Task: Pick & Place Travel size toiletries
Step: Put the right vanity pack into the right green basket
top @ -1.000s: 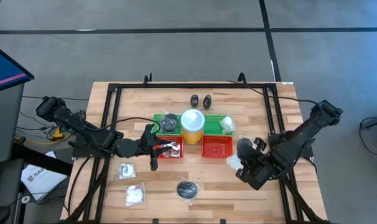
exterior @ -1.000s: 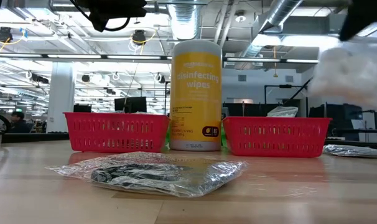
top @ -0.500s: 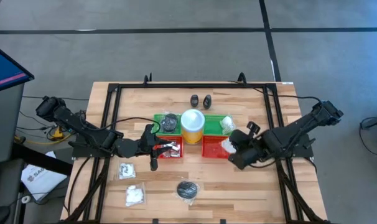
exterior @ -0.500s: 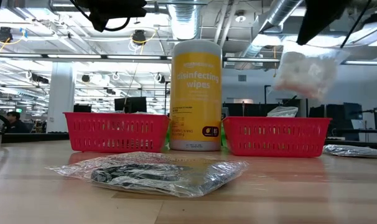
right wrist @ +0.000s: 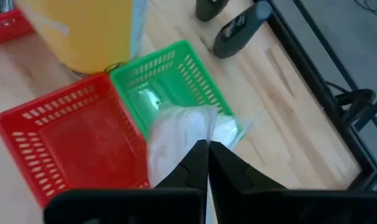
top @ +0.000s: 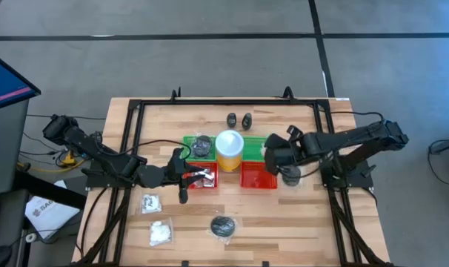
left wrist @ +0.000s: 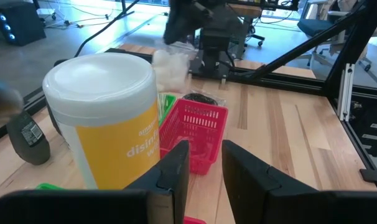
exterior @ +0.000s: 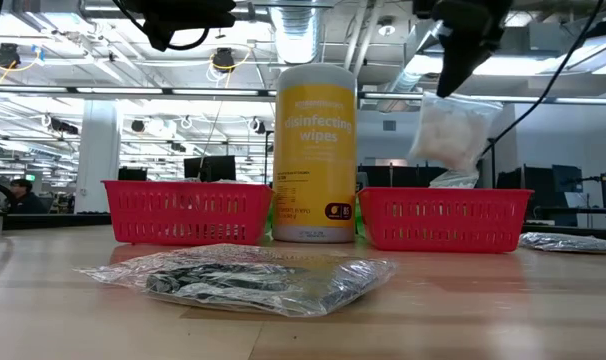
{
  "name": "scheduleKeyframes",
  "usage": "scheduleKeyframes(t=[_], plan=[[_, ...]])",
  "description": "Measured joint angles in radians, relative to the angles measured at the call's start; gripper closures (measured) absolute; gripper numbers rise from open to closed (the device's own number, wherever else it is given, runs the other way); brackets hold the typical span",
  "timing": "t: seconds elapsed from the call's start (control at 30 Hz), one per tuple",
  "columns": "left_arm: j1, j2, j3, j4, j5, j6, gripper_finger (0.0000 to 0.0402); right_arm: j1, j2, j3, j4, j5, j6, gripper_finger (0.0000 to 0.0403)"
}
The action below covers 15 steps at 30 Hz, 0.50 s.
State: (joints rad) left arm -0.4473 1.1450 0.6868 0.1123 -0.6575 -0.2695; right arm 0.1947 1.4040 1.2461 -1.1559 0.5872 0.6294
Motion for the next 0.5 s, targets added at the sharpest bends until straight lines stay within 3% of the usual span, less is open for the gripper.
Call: scheduleKeyframes(t=[0.27,0.5], plan=[[0.0,0.0,0.0,0.0,0.0,0.0,0.0314,-0.127,0.0,0.0,0.106,-0.077,-0.137,0.0403],[0.0,0.0,0.0,0.0,0.0,0.0,0.0314,-0.235,-0.001,-0.015,0.162,-0.112,-0.163,0.0403]])
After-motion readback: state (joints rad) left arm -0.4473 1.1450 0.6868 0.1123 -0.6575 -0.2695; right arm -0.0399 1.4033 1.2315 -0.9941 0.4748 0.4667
